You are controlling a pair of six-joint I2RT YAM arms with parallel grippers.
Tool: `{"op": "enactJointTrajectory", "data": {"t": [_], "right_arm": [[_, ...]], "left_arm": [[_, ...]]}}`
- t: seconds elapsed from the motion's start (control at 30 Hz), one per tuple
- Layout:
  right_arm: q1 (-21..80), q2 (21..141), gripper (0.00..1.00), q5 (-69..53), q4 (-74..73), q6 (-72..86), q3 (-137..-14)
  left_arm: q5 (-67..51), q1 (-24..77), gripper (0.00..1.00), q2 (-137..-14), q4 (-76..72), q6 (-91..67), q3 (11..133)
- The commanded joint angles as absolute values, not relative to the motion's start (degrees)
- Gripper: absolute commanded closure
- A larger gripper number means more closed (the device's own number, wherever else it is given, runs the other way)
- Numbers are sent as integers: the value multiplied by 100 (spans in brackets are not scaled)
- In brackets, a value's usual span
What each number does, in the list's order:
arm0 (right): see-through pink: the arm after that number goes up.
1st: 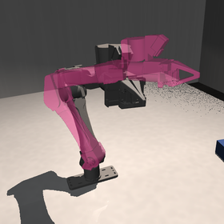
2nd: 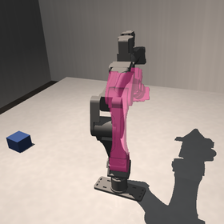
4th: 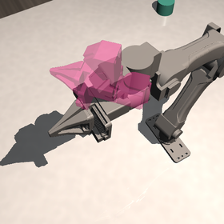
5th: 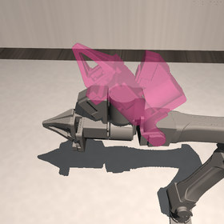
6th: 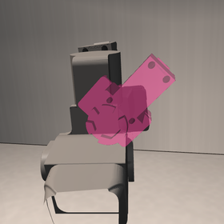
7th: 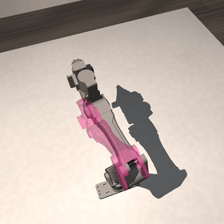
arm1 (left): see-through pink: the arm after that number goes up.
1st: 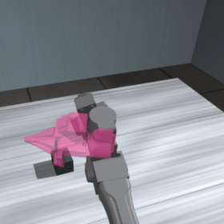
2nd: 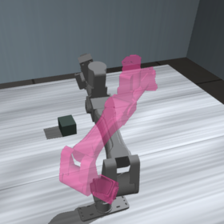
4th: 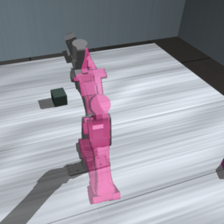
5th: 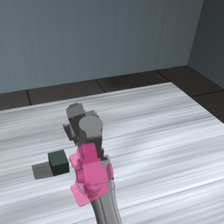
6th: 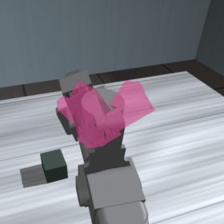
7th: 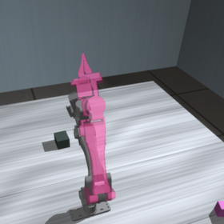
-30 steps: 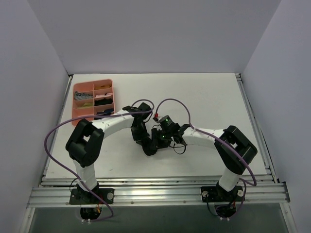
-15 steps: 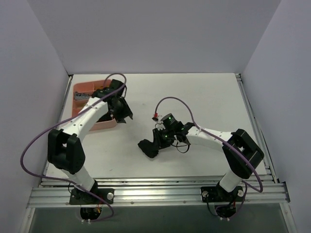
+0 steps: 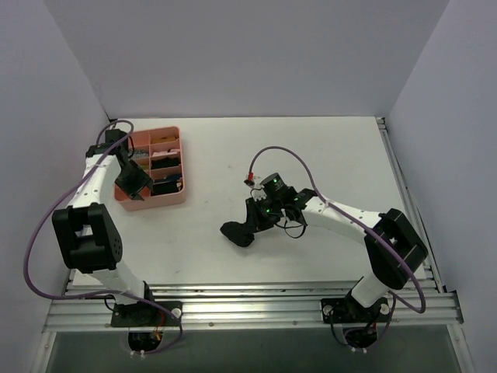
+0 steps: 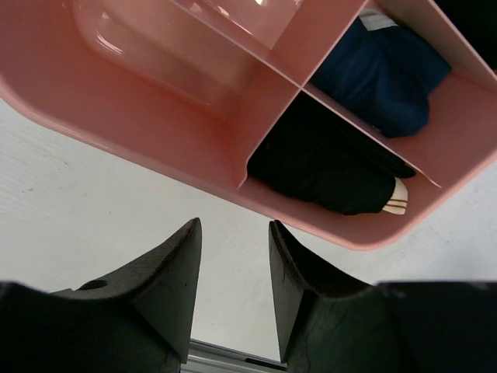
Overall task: Roll the underwear
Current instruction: Place the rolled underwear into the container
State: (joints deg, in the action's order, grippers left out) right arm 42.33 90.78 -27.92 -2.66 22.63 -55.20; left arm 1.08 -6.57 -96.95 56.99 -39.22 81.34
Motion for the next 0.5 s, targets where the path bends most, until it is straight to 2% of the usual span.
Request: {"op": "enactJointTrajectory", "data": {"t": [0.0,0.2,0.47], "right_arm": [[4192,8842,100,-3023,-396,2215,-5634],[4166,8710,100,-3041,-360,2233,-5608],[4122,8570,100,-3129,-185,2320,-5441]], "left_arm": [[158,-677,53,-9905,5853,-3534,8393],[676,-721,53,-10204,6082,-3340,8675],[194,-765,53,-10450,5467,-3217,8929]]}}
